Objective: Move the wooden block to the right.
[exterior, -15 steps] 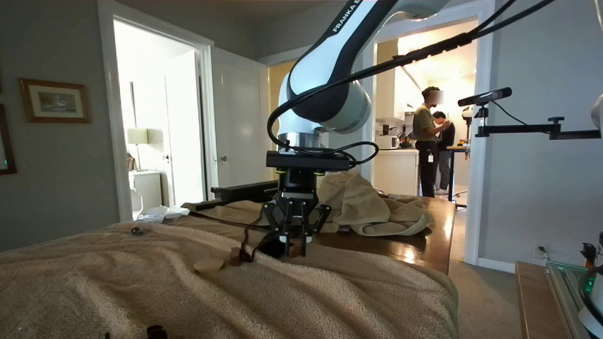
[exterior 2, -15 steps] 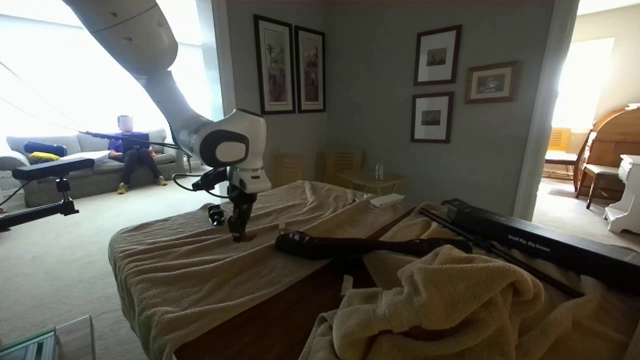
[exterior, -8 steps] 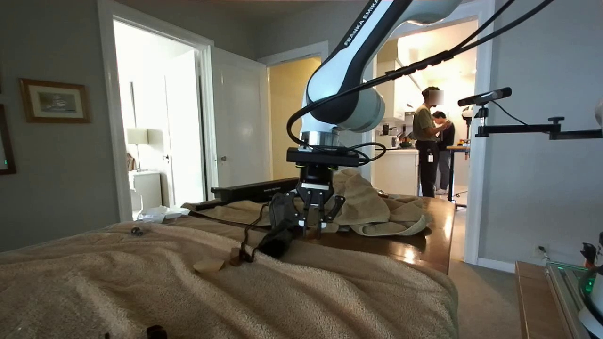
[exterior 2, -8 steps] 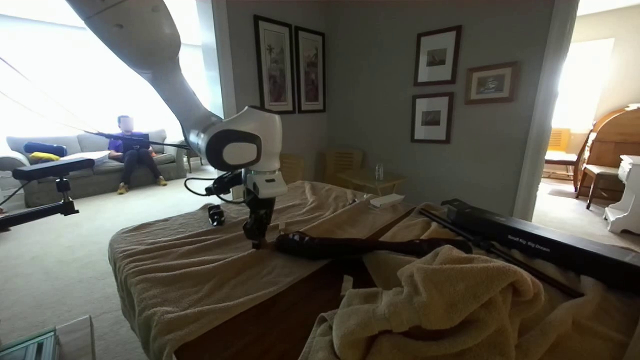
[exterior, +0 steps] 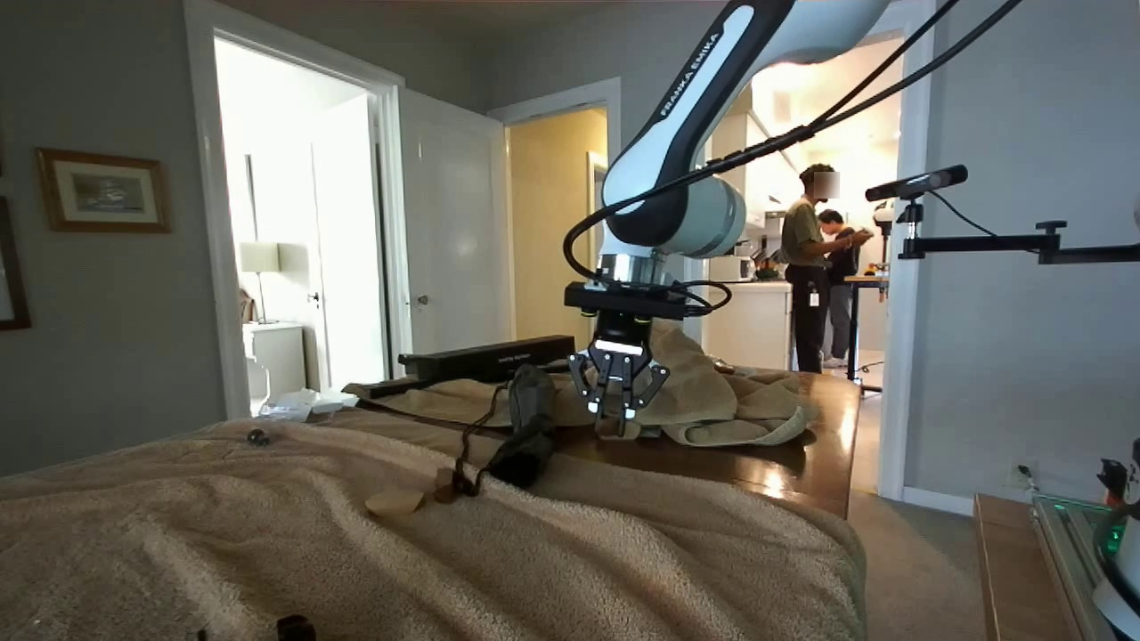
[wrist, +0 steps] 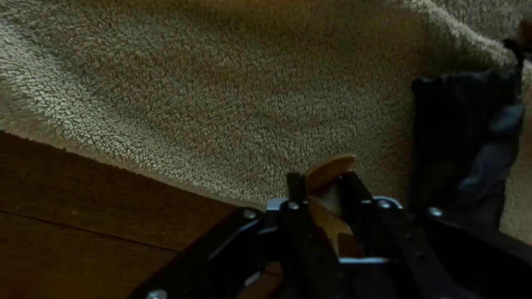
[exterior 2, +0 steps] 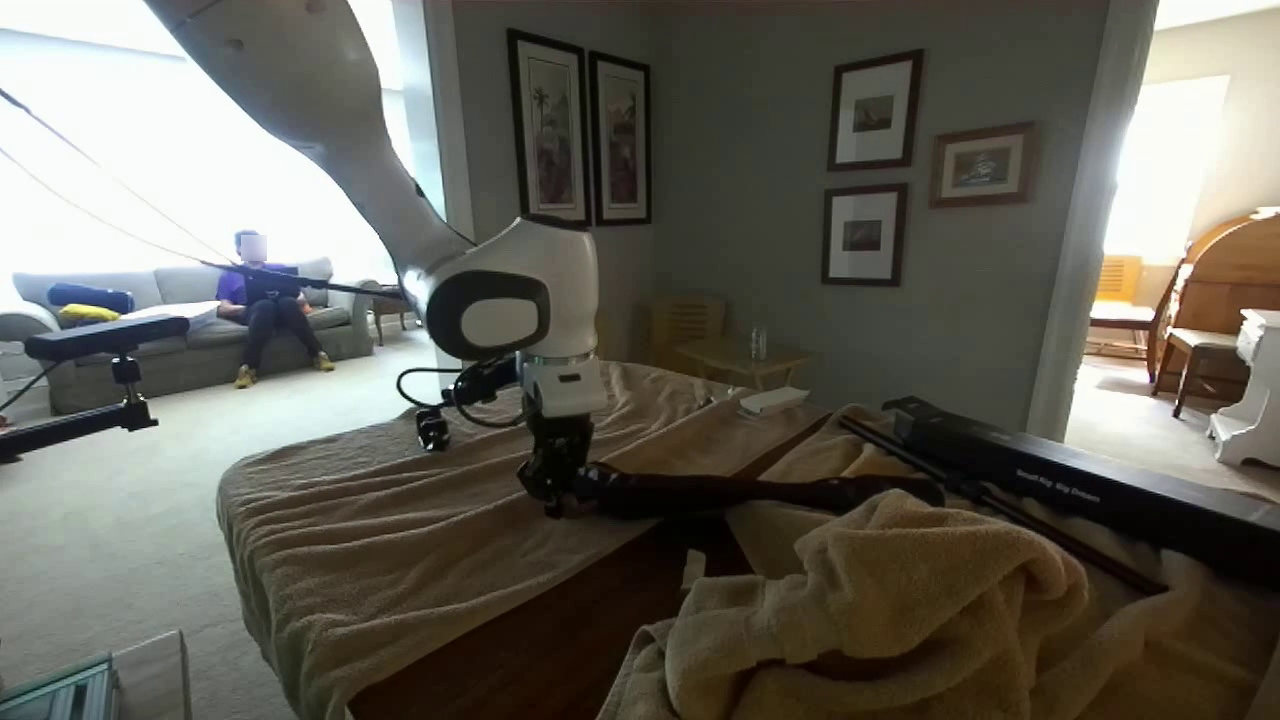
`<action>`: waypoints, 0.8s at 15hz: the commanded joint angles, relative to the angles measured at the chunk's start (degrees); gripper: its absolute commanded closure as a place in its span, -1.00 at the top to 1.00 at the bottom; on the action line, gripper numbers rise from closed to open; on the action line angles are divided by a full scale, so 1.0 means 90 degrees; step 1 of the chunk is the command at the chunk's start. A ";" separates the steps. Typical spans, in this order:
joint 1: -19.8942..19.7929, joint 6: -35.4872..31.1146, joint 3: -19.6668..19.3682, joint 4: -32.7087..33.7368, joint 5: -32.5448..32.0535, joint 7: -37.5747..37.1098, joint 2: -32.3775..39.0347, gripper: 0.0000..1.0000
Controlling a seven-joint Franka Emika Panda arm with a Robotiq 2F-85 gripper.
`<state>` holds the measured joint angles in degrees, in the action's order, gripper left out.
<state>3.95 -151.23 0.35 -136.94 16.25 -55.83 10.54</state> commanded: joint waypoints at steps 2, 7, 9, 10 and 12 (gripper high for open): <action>0.0013 -0.0699 -0.0252 -0.0218 -0.0088 -0.0515 0.0131 -0.86; 0.0010 -0.0904 -0.0490 -0.0249 -0.0124 -0.0723 0.0383 -0.86; -0.0005 -0.0899 -0.0569 -0.0221 -0.0113 -0.0768 0.0479 -0.86; 0.0005 -0.0887 -0.0630 -0.0212 -0.0155 -0.0822 0.0507 -0.86; 0.0007 -0.0880 -0.0714 -0.0209 -0.0175 -0.0884 0.0549 -0.86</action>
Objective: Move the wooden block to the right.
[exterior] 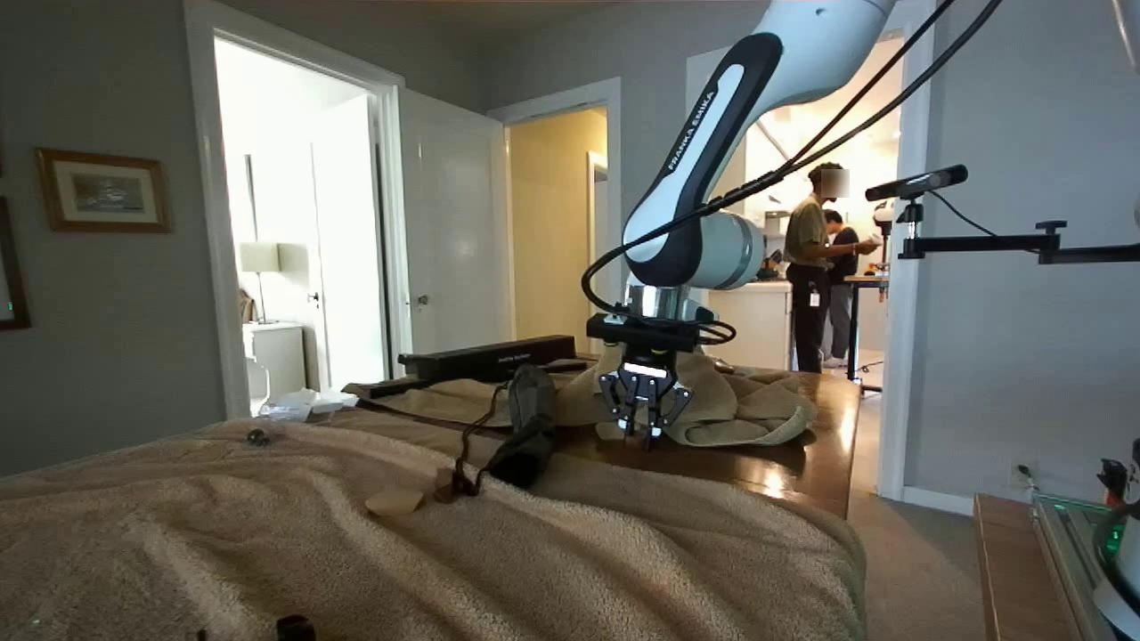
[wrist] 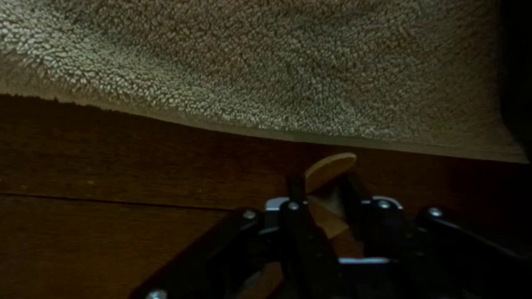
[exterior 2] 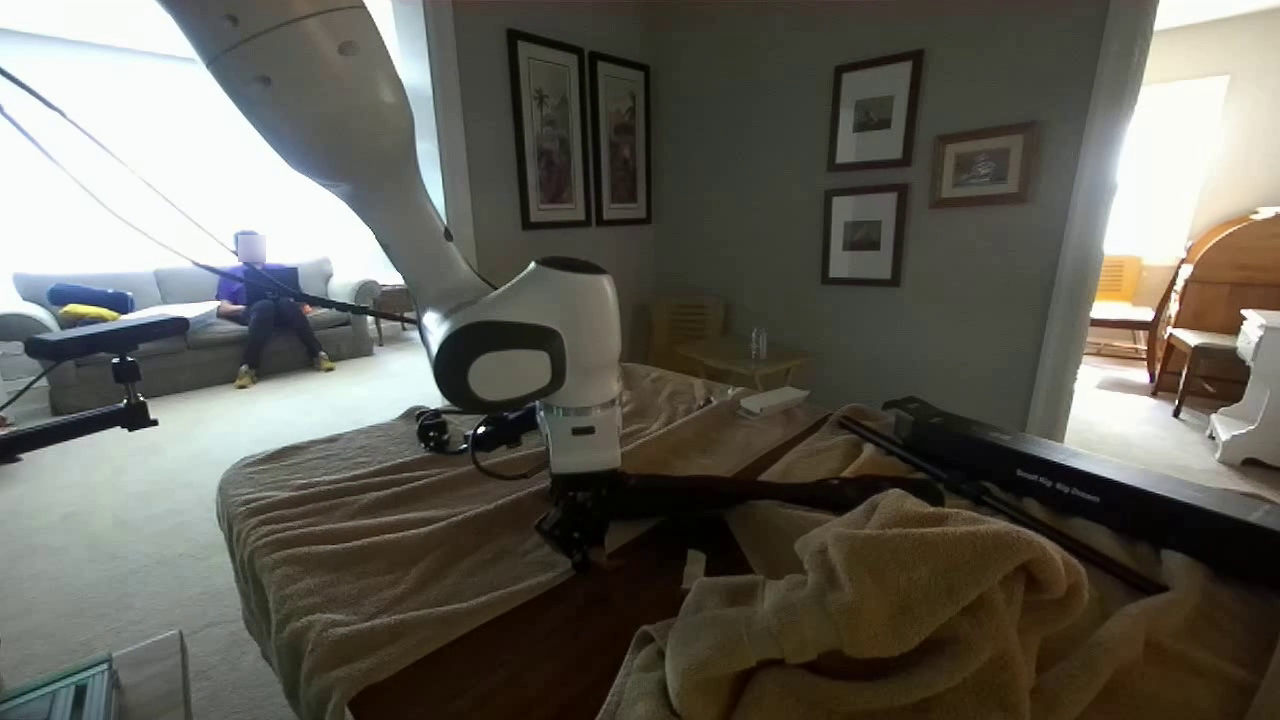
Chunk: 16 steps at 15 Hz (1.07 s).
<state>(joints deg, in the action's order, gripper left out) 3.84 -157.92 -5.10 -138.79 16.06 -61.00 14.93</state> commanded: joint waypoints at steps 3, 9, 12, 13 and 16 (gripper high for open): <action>0.0013 -0.0131 -0.0215 -0.0002 -0.0164 -0.0371 0.0104 -0.86; 0.0019 -0.0110 -0.0266 0.0023 -0.0146 -0.0381 0.0195 0.18; 0.0082 -0.0119 -0.0292 -0.0022 -0.0237 -0.0426 0.0087 0.60; 0.0114 -0.0151 -0.0300 -0.0057 -0.0281 -0.0439 0.0024 0.77; 0.0244 -0.0232 -0.0321 -0.0205 -0.0473 -0.0486 -0.0253 1.00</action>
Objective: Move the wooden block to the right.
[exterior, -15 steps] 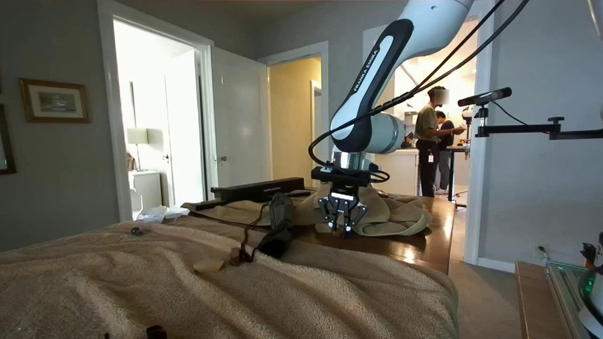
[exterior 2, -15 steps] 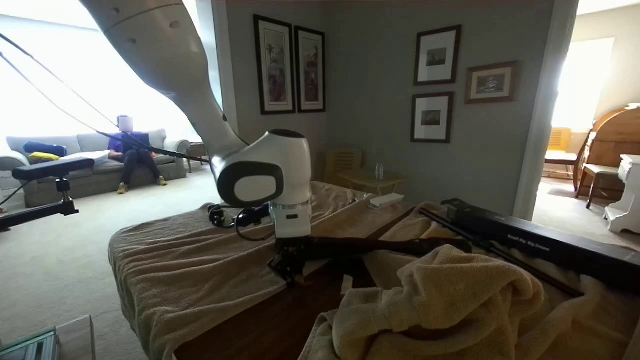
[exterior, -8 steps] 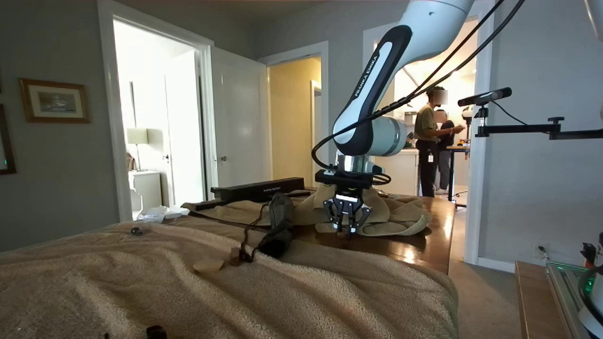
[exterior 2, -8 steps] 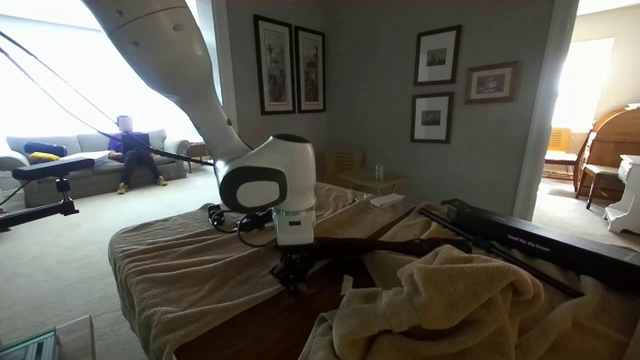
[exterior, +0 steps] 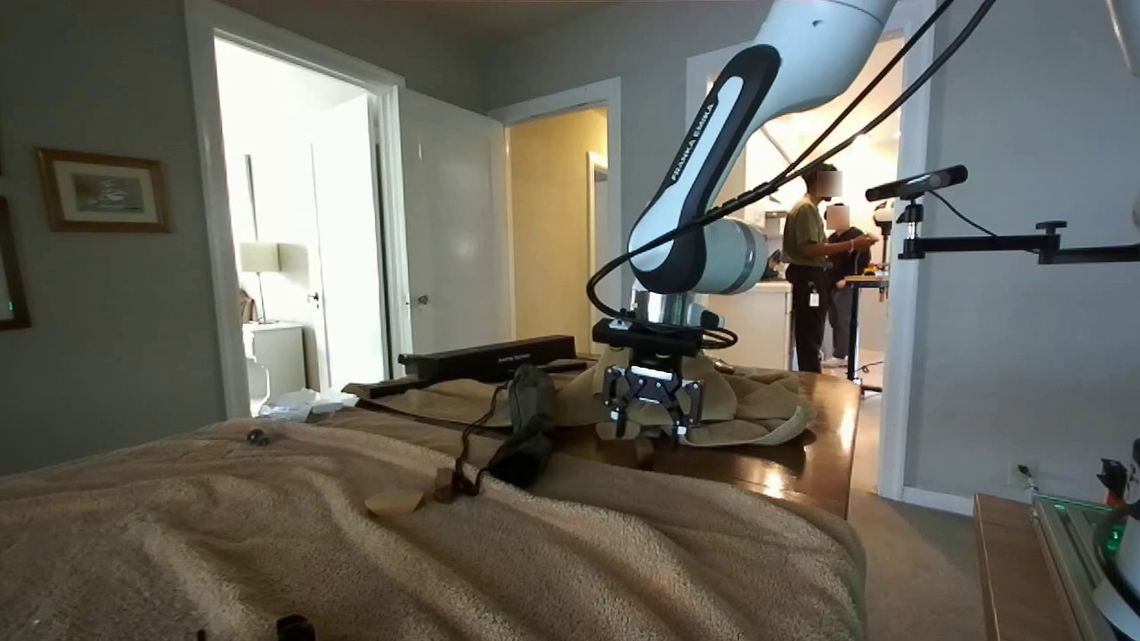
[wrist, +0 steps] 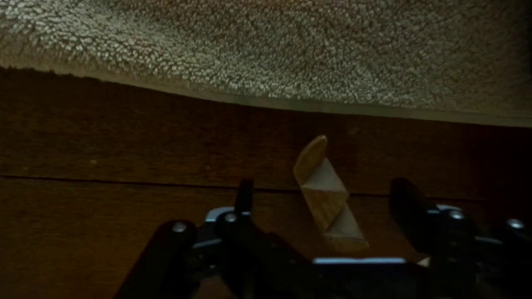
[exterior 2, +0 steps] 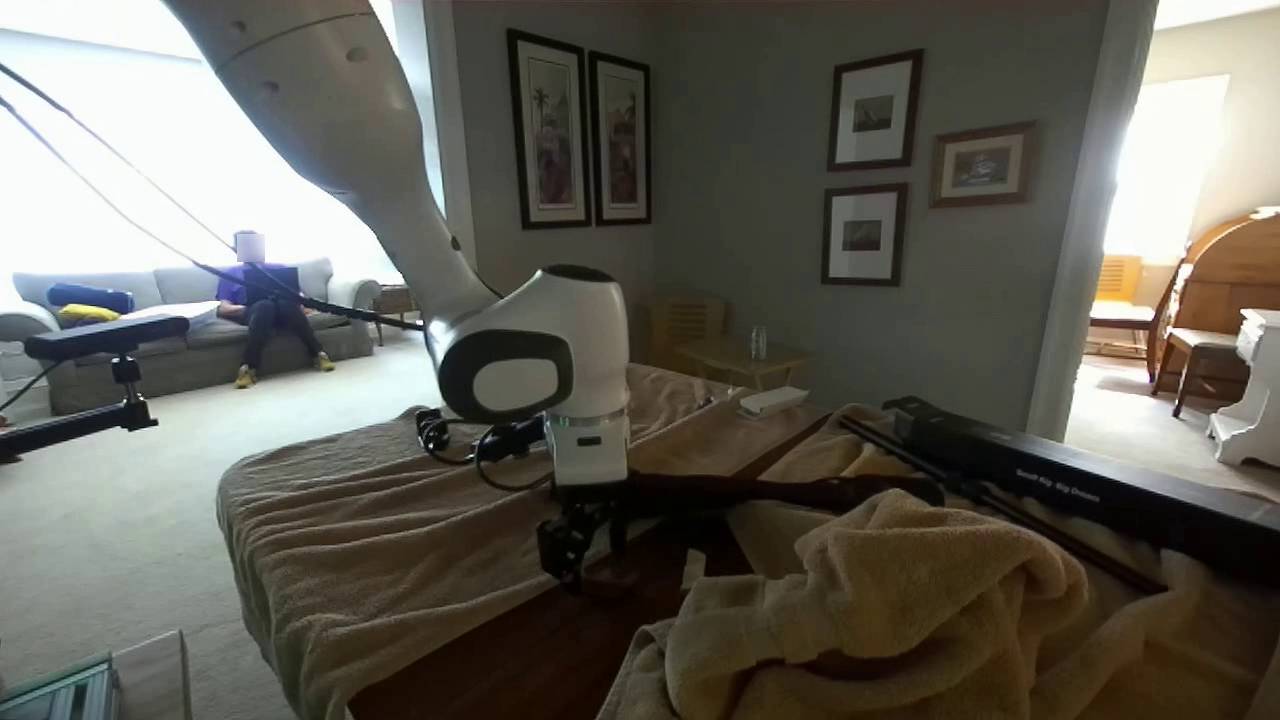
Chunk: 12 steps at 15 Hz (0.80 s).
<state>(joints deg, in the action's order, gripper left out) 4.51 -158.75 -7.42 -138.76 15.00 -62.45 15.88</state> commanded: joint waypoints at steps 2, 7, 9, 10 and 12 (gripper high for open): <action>0.0187 0.0018 0.0064 -0.0342 -0.0333 -0.0221 -0.0699 1.00; 0.0262 0.0757 0.0375 -0.0780 -0.0611 -0.0378 -0.1777 1.00; 0.0210 0.1243 0.0598 -0.0859 -0.0948 -0.0126 -0.2225 1.00; 0.0187 0.1611 0.0729 -0.0858 -0.1121 0.0136 -0.2454 1.00; 0.0155 0.2245 0.0963 -0.0784 -0.1381 0.0354 -0.2793 1.00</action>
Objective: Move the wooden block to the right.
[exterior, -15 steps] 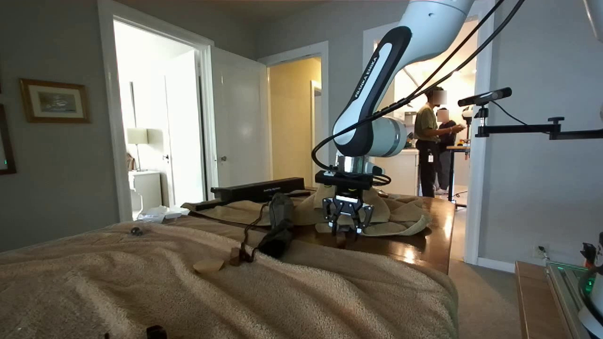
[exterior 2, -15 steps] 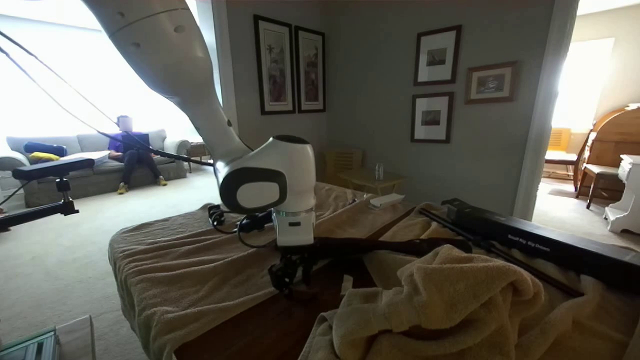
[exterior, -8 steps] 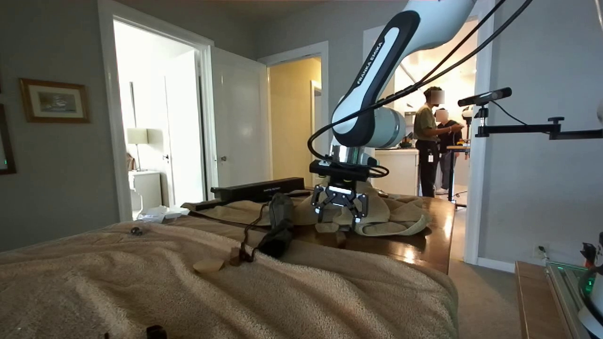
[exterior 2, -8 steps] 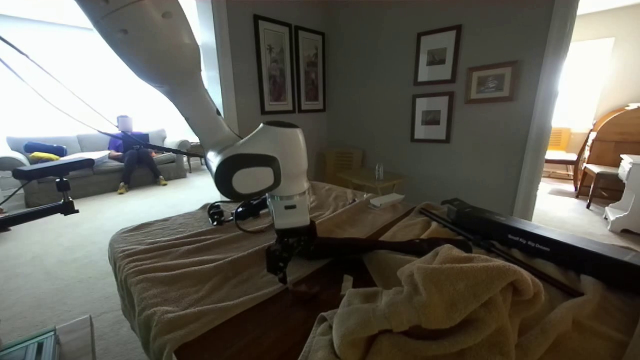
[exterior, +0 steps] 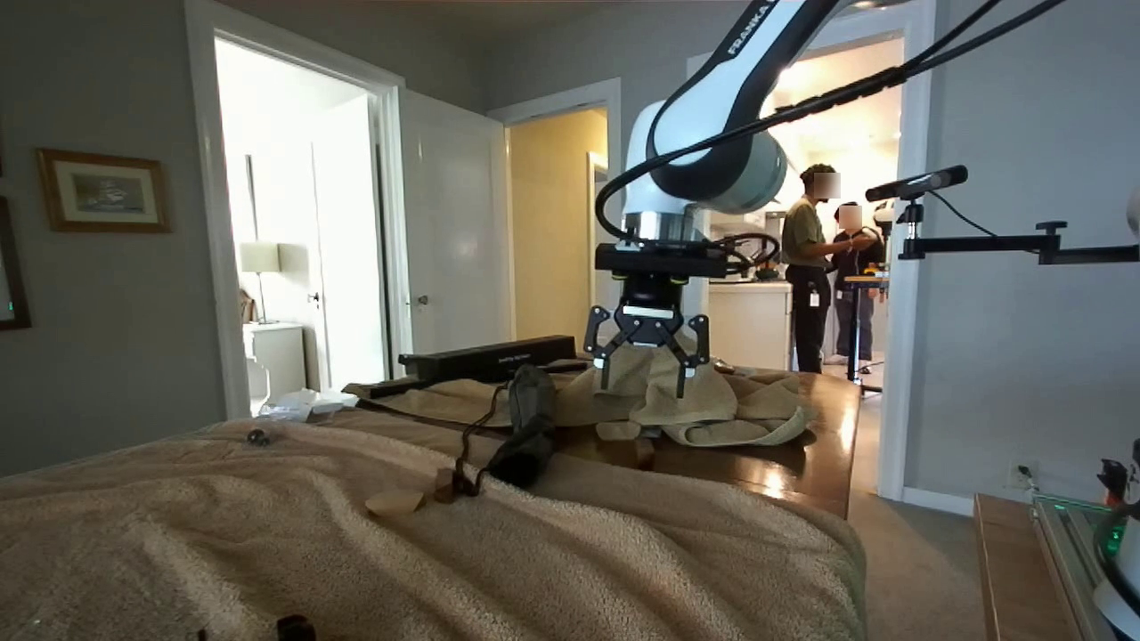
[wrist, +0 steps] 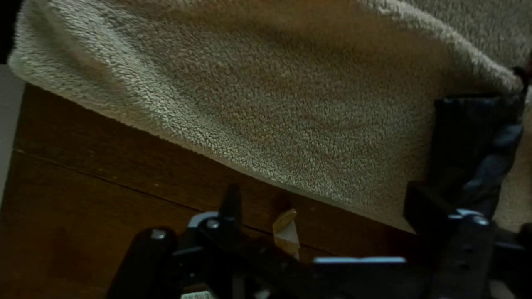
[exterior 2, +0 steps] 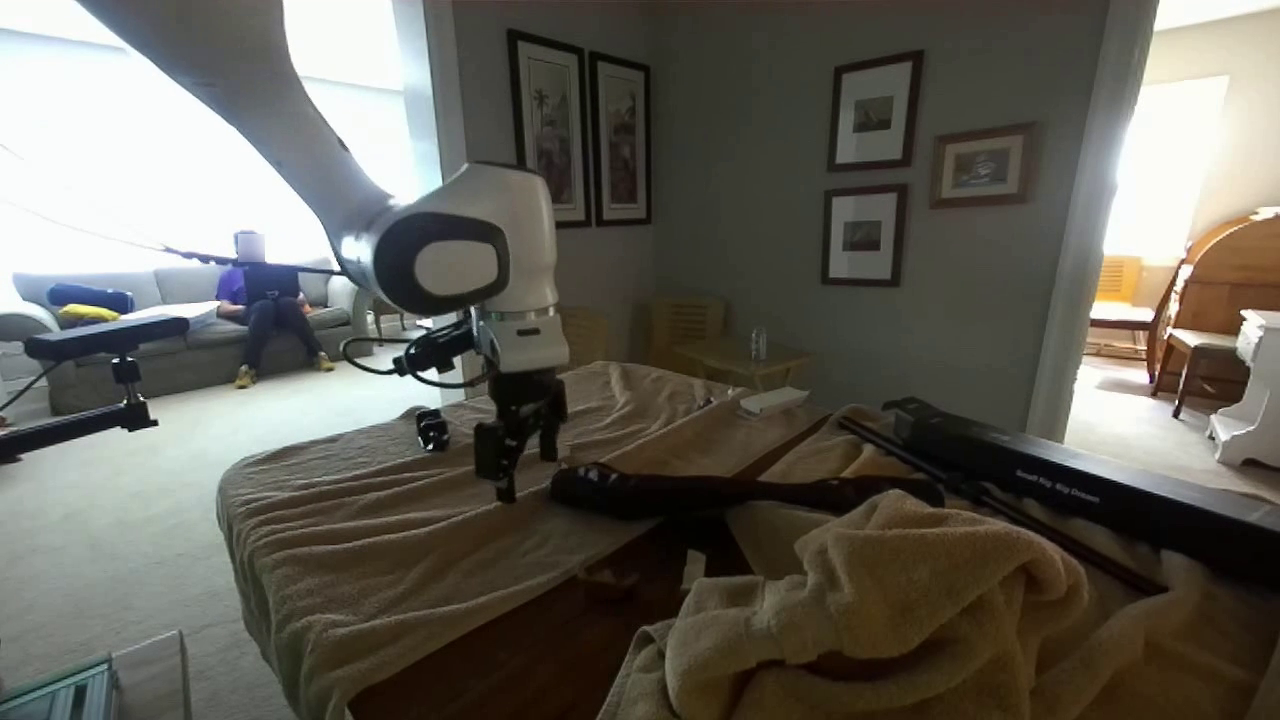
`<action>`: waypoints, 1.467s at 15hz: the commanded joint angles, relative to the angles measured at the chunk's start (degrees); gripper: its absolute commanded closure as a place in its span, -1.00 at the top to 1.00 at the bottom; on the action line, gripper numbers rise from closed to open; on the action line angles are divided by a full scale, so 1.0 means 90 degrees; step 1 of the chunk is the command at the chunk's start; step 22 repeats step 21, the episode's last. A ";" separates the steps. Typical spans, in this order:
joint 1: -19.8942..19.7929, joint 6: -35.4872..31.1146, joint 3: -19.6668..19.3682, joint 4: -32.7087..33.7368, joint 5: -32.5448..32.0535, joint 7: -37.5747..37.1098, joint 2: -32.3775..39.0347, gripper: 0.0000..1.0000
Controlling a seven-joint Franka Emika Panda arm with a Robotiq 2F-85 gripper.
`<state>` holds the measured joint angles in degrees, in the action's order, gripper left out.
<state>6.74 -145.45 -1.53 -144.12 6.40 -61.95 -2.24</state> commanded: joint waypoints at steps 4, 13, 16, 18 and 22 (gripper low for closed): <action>-0.0018 0.1755 0.0654 -0.0022 -0.0233 0.1338 -0.1186 1.00; -0.0118 0.2314 0.0996 0.0089 -0.0221 0.2605 -0.1282 1.00; -0.0119 0.2316 0.0996 0.0089 -0.0221 0.2664 -0.1282 1.00; -0.0119 0.2318 0.0996 0.0089 -0.0221 0.2670 -0.1282 1.00; -0.0119 0.2318 0.0996 0.0089 -0.0221 0.2674 -0.1282 1.00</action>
